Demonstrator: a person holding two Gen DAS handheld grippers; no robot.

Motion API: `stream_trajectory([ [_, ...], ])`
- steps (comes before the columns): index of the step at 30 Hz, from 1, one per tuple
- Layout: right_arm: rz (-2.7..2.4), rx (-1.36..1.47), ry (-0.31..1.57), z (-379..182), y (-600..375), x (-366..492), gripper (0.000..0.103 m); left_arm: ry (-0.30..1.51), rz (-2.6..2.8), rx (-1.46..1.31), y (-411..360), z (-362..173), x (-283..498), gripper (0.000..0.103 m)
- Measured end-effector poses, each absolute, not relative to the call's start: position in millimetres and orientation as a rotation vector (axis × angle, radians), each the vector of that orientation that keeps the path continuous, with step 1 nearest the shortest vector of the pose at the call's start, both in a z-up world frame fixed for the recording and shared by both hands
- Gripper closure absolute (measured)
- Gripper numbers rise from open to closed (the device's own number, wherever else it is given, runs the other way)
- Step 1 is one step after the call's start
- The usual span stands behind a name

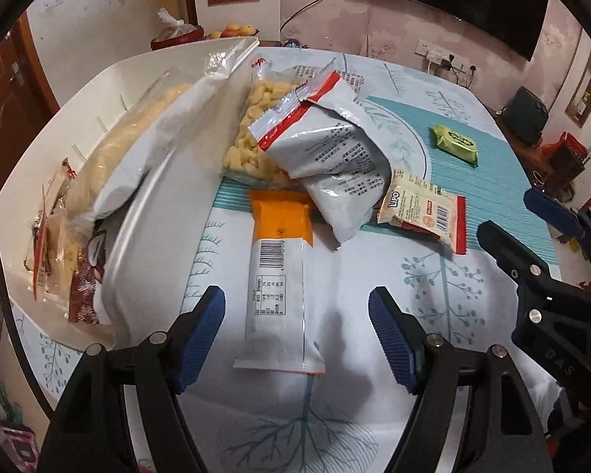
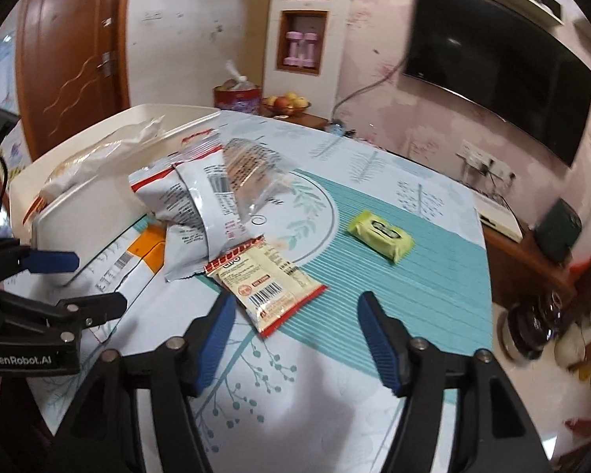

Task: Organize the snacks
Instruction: 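Move the left tool to the white-orange bar pack while the right tool approaches the LIPO pack, then grasp the white-orange bar pack with the left tool while the right tool grasps the LIPO pack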

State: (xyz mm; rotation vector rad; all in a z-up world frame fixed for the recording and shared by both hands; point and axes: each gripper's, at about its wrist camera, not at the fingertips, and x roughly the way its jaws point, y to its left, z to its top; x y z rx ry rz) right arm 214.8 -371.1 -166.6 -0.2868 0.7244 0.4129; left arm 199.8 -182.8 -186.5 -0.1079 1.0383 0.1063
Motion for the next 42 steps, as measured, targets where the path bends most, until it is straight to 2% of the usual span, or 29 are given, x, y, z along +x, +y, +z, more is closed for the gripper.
stream_trajectory([
  [13, 0.48, -0.41, 0.734, -188.3, -347.7, 238.5, 0.034, 1.067, 0.168, -0.078, -184.6, -204.6, 211.4, 0.028],
  [23, 0.504, -0.456, 0.772, -204.1, -333.2, 246.7, 0.034, 1.106, 0.23, 0.034, -205.5, -222.4, 223.7, 0.022],
  [34, 0.528, -0.451, 0.788, -215.4, -327.3, 265.1, 0.034, 1.09, 0.239, 0.04, -209.7, -226.9, 225.5, 0.021],
  [36, 0.534, -0.437, 0.792, -215.5, -327.2, 266.9, 0.034, 1.088, 0.236, 0.048, -211.4, -227.4, 226.7, 0.023],
  [38, 0.533, -0.423, 0.804, -215.6, -327.3, 269.0, 0.034, 1.085, 0.207, 0.04, -213.0, -227.2, 225.7, 0.031],
  [42, 0.527, -0.395, 0.821, -216.1, -328.7, 270.9, 0.034, 1.09, 0.189, 0.014, -211.1, -227.5, 225.4, 0.034],
])
